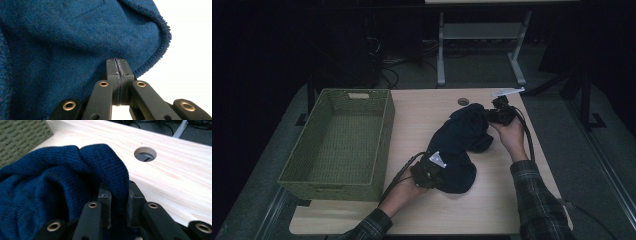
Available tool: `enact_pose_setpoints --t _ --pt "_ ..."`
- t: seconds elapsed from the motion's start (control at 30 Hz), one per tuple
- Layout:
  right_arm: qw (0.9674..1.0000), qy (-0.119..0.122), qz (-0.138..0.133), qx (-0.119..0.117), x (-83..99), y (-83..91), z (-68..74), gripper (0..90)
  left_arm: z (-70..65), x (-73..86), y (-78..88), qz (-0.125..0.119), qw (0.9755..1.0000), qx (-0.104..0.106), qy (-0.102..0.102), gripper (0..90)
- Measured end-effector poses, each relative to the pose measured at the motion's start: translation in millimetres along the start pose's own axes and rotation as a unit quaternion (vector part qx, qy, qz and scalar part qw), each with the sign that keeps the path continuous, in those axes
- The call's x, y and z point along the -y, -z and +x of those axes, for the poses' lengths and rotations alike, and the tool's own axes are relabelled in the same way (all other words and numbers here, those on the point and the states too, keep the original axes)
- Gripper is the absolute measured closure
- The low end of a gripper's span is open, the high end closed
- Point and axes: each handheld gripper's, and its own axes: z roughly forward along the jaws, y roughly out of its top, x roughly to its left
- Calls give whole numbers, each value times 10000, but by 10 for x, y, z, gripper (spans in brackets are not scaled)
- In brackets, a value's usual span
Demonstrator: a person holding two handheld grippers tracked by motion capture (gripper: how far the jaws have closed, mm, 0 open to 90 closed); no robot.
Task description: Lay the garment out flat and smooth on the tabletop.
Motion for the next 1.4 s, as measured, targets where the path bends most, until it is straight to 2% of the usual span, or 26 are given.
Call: enact_pose_setpoints --t 0.07,0.1,0.17,0.23,0.33,0.37,0.4,0.53,0.67,0.97,1.07,1.27,1.37,1.4 --pt "10000 -5 37 5 6 -38 -2 762 4 2 -2 -8 10000 4 -3 896" --pt "9998 -9 200 20 4 -123 -14 751 3 2 -3 -20 10000 14 12 895" --pt "9996 42 261 51 -1 -174 -22 732 3 3 -4 -22 10000 14 9 896" --pt "9996 63 284 71 -11 -200 -22 680 5 3 -4 -23 10000 20 8 896" --pt "9997 20 220 84 -32 -129 -31 562 13 5 -2 -16 10000 32 -3 896" --pt "9997 20 220 84 -32 -129 -31 562 13 5 -2 -16 10000 32 -3 896" --pt "9999 -74 138 58 -37 -28 -51 522 13 4 -2 -23 10000 49 19 896" --pt "9999 -103 -49 105 -1 147 -102 485 8 2 -4 -25 10000 42 31 897" --pt "9998 -180 -4 112 85 223 -200 473 10 1 -1 -6 10000 21 -6 897" --pt "9989 -352 163 251 254 146 -405 484 11 4 -2 -28 10000 39 12 897" --pt "9984 -382 351 217 346 35 -486 491 9 3 -2 -27 10000 33 7 897" --pt "9977 -427 519 69 421 -196 -493 489 16 2 -2 -22 10000 56 8 897" --pt "9977 -430 526 -6 440 -254 -476 522 10 2 -4 -29 10000 34 -7 897" --pt "9975 -404 570 -59 457 -313 -454 593 7 0 -3 -22 10000 3 -39 897"
